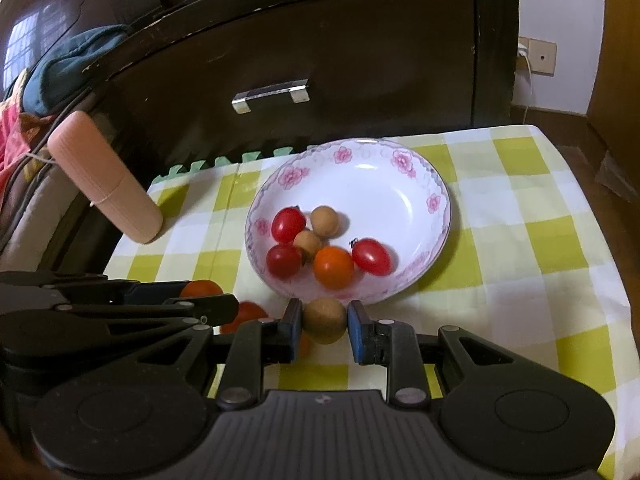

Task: Organize fruits
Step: 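Lower both held fruits over the inside of the bowl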

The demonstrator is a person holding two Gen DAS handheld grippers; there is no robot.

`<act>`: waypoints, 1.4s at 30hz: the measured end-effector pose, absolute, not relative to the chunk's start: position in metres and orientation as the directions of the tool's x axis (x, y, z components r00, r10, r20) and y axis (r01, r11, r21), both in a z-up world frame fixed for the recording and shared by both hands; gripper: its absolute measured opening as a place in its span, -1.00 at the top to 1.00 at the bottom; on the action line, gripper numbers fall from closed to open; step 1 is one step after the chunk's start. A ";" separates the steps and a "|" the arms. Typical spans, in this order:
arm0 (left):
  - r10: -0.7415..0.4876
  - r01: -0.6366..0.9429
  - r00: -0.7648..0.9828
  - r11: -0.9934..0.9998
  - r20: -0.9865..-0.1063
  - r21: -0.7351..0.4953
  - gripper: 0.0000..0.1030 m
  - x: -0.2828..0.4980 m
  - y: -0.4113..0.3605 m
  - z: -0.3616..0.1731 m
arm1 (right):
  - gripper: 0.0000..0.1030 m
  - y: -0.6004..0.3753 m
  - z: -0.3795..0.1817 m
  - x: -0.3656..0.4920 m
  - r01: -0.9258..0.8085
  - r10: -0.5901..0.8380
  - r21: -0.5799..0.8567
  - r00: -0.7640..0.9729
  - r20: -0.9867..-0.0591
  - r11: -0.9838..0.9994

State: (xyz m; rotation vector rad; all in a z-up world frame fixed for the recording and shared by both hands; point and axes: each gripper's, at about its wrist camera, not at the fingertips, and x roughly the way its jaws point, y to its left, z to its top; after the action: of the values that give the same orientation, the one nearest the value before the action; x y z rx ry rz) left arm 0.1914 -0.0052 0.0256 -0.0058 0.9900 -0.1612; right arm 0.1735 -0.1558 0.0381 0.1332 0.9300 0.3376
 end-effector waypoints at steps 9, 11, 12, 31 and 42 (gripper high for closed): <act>-0.128 0.127 0.547 0.989 -0.828 -0.068 0.25 0.231 -0.013 0.021 | 0.53 -0.162 0.034 0.210 -0.203 0.345 0.278 0.566 -0.749 0.939; -0.129 0.126 0.544 0.989 -0.829 -0.071 0.25 0.237 -0.015 0.018 | 0.53 -0.162 0.032 0.220 -0.201 0.342 0.277 0.568 -0.748 0.940; -0.128 0.127 0.543 0.989 -0.830 -0.070 0.25 0.241 -0.016 0.017 | 0.53 -0.162 0.031 0.225 -0.200 0.340 0.276 0.569 -0.749 0.940; -0.117 0.146 0.541 0.988 -0.833 -0.045 0.26 0.275 -0.027 0.003 | 0.52 -0.176 0.009 0.269 -0.175 0.336 0.289 0.576 -0.745 0.941; -0.111 0.148 0.543 0.988 -0.832 -0.035 0.18 0.282 -0.030 0.000 | 0.51 -0.180 0.004 0.279 -0.151 0.328 0.299 0.588 -0.739 0.942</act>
State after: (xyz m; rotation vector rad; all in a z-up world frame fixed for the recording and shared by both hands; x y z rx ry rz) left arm 0.2816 -0.0297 -0.0003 0.0410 0.9847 -0.1533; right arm 0.2785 -0.1803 0.0037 0.2131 0.9010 0.2812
